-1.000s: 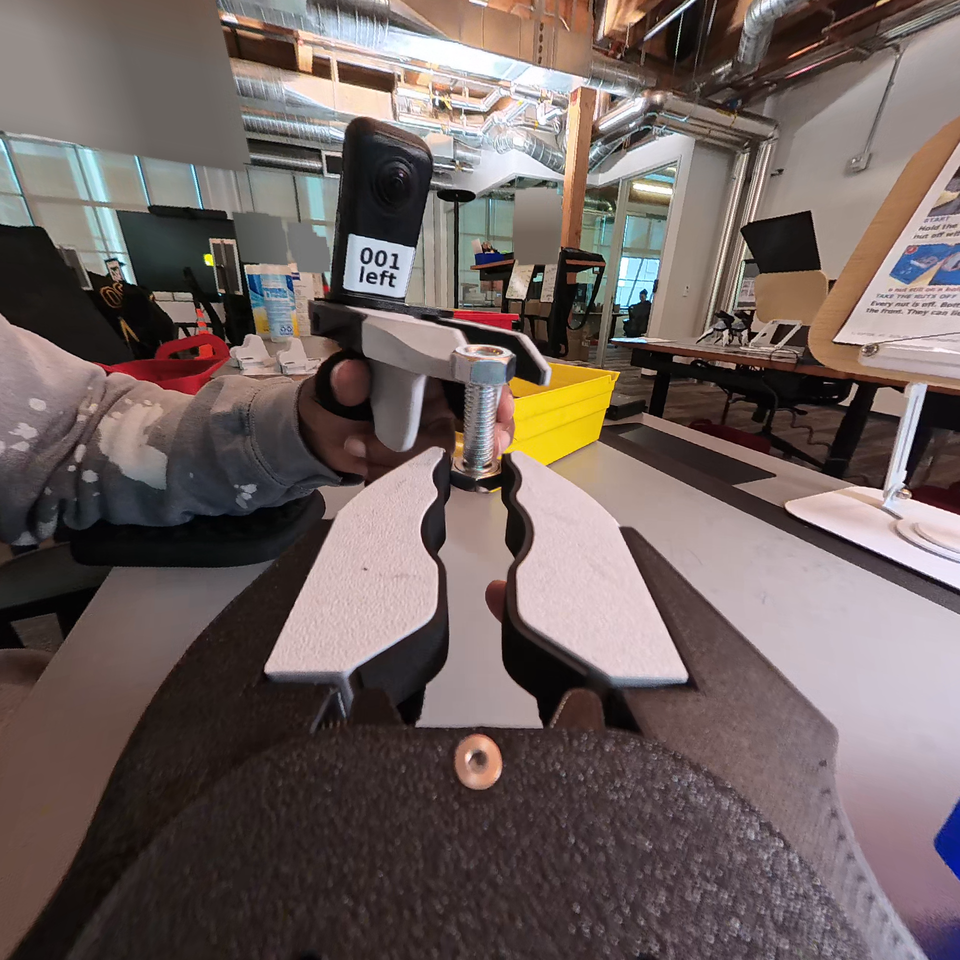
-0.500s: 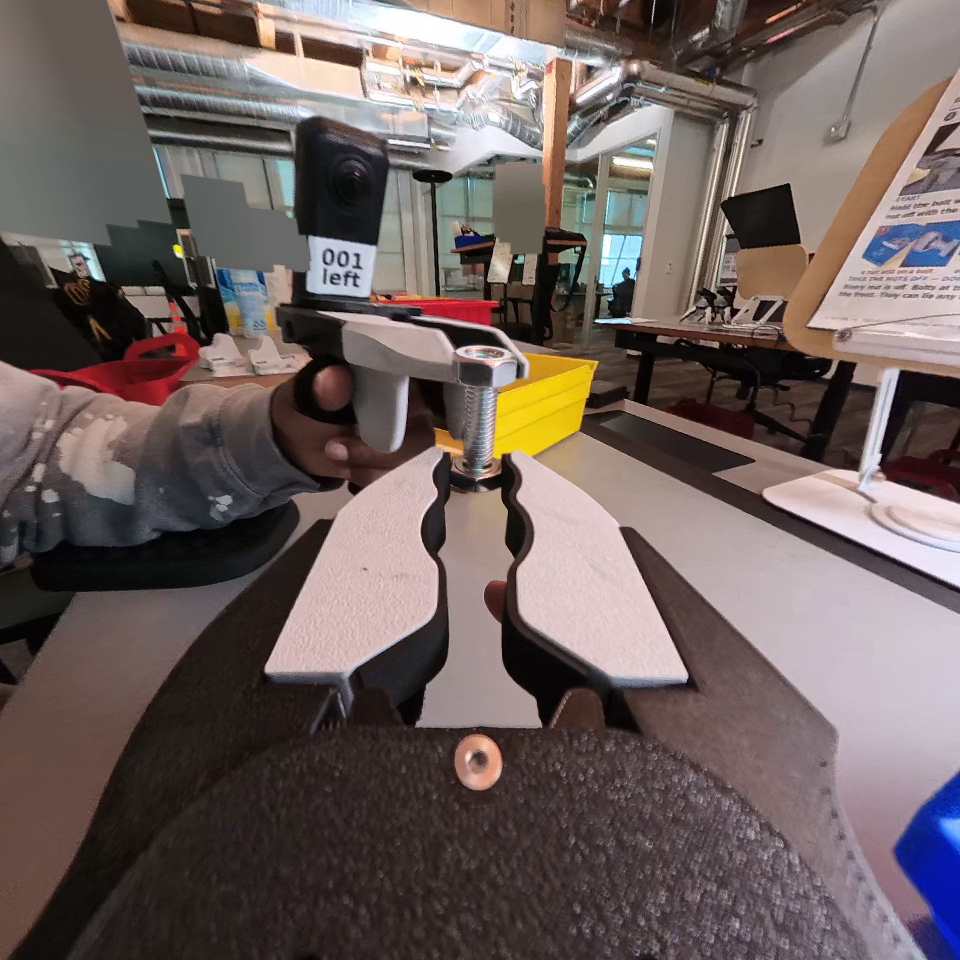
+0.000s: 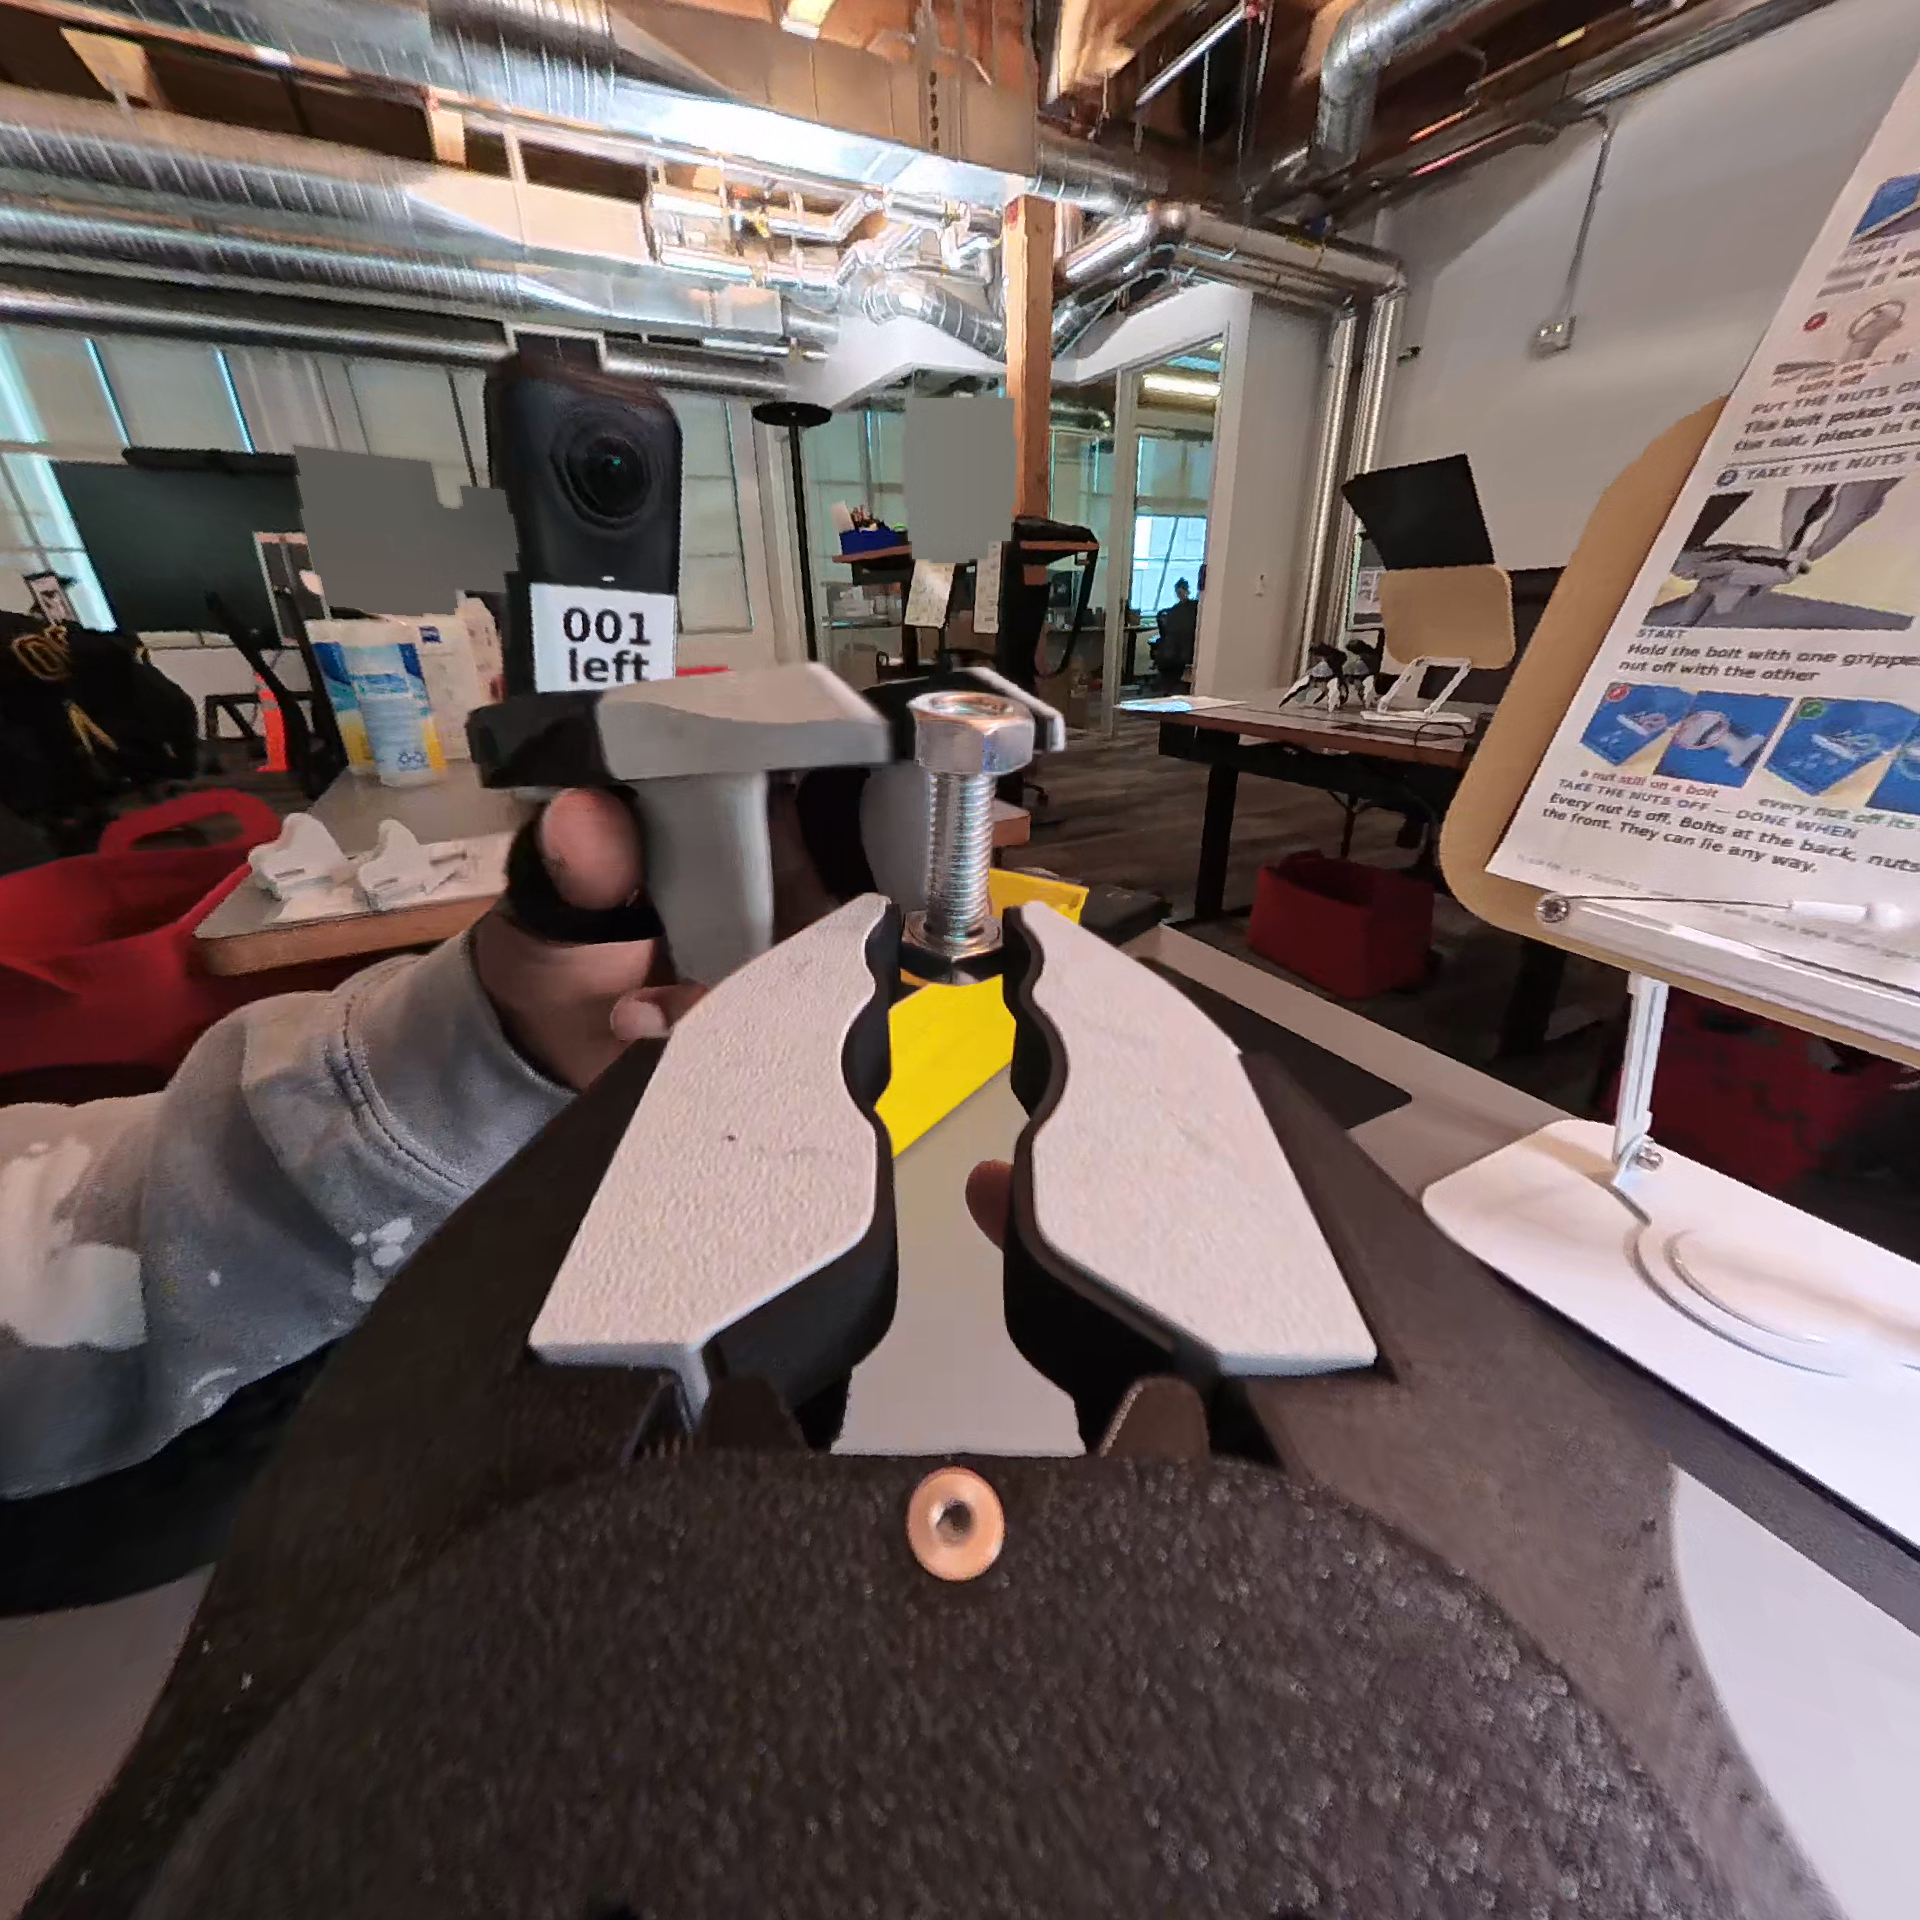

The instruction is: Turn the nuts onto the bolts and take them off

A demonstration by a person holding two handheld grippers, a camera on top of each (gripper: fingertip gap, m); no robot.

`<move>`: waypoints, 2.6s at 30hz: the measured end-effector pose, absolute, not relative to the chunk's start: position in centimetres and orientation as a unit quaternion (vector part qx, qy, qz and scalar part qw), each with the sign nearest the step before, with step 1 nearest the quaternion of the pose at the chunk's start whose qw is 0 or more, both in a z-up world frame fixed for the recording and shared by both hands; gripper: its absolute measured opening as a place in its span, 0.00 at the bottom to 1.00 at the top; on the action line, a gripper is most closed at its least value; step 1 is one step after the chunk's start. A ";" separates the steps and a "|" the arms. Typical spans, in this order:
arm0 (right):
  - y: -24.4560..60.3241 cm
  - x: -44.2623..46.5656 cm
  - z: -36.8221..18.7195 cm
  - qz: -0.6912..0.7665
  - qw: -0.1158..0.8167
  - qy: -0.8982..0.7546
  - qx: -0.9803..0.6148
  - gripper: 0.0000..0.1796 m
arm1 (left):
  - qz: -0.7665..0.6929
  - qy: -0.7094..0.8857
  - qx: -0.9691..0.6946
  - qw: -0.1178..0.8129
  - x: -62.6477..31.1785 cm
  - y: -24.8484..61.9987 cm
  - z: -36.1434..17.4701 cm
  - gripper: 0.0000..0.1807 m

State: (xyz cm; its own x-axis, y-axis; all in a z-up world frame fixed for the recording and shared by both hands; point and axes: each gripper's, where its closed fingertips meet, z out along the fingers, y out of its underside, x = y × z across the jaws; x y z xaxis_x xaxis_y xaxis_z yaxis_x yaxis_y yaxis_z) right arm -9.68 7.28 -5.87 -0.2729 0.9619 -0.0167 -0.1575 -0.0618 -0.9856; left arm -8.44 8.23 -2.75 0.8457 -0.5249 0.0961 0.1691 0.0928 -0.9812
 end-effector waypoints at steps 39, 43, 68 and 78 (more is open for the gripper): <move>6.5 -9.3 -8.7 0.610 0.429 -0.552 -0.373 0.10 | -0.216 0.187 -0.657 0.698 -7.1 8.0 -4.9 0.10; 6.3 -8.8 -8.1 0.630 0.434 -0.541 -0.350 0.10 | -0.233 0.191 -0.639 0.707 -6.7 7.7 -4.3 0.10; 5.2 -6.3 -5.2 0.725 0.404 -0.484 -0.278 0.10 | -0.292 0.175 -0.611 0.715 -6.7 6.8 -3.0 0.10; 5.5 -6.6 -5.4 0.715 0.408 -0.488 -0.289 0.10 | -0.308 0.195 -0.622 0.693 -5.2 6.7 -3.4 0.16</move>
State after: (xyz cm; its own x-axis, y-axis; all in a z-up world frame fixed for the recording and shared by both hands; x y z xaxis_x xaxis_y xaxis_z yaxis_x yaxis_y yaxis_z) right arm -6.62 5.45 -5.39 -0.4992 0.8664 -0.0146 -0.3020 -0.1898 -0.9342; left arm -5.18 6.73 -3.40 0.7343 -0.6695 0.1119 0.1835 0.0371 -0.9823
